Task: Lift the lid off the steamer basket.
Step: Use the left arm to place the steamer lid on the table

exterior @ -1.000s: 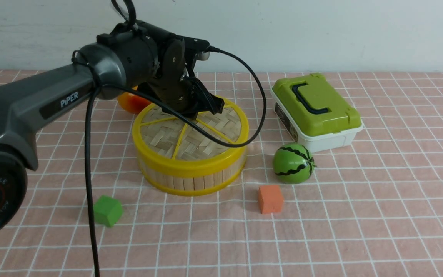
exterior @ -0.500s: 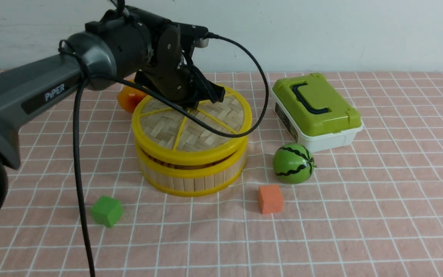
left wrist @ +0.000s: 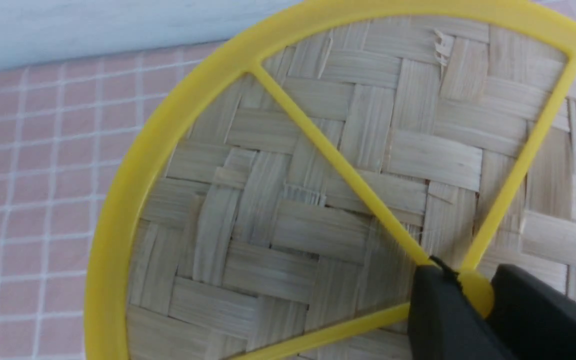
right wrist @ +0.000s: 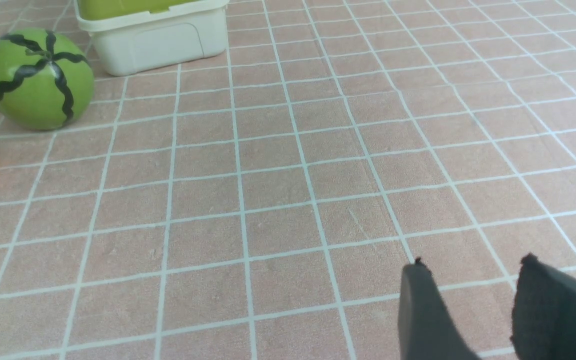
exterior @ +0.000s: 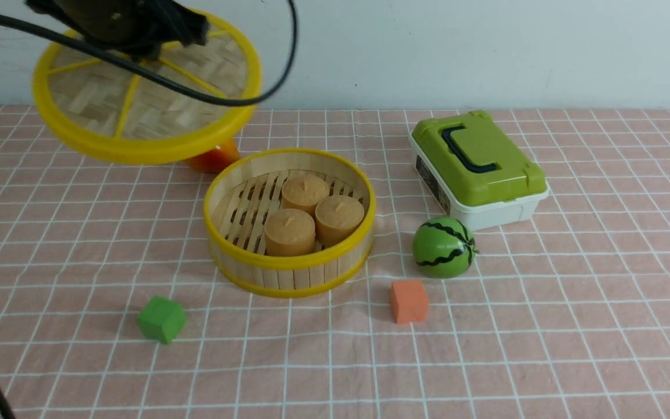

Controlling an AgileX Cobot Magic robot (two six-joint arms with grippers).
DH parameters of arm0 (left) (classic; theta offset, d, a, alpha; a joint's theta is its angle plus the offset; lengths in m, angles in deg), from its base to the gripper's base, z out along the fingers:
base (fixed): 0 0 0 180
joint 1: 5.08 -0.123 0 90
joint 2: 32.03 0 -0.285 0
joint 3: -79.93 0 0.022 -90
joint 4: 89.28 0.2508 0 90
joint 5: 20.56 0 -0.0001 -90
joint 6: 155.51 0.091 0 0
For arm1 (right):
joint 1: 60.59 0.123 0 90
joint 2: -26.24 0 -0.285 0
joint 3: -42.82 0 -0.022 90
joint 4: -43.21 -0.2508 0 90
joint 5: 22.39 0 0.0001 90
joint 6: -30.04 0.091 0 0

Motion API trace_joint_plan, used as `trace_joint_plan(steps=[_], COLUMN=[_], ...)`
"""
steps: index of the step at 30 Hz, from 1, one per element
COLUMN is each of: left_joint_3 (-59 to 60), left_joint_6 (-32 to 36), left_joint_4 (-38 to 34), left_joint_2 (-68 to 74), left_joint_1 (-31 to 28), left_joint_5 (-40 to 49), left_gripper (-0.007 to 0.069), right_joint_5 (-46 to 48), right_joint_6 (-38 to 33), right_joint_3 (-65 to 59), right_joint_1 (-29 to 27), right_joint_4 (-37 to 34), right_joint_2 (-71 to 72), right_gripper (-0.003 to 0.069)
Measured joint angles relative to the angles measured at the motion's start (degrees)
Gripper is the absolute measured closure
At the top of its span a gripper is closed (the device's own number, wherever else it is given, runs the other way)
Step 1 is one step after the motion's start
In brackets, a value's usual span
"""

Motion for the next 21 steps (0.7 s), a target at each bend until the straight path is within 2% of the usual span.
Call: trace_joint_plan(steps=[3, 4, 7, 13, 21], left_joint_3=[4.79, 9.15, 15.67, 20.59, 20.59], left_joint_6=[-1.95, -3.22, -5.11, -6.57, -9.21], left_joint_4=[-0.87, -2.02, -4.00, -5.05, -5.92], left_joint_2=[-0.97, -0.91, 0.93, 9.26, 14.26], left_joint_1=[-4.34, -7.23, -10.40, -11.69, -11.69], left_joint_5=[-2.05, -4.63, -10.41, -17.36, -20.19], left_gripper=[0.0519, 0.0519, 0.0519, 0.0519, 0.0519], right_joint_5=[0.00, 0.00, 0.00, 0.00, 0.00], right_joint_6=[0.00, 0.00, 0.00, 0.00, 0.00], right_joint_3=[0.00, 0.00, 0.00, 0.00, 0.00], right_joint_1=[0.00, 0.00, 0.00, 0.00, 0.00], right_joint_4=[0.00, 0.00, 0.00, 0.00, 0.00], right_joint_2=[0.00, 0.00, 0.00, 0.00, 0.00], right_gripper=[0.0418, 0.0418, 0.0418, 0.0418, 0.0418])
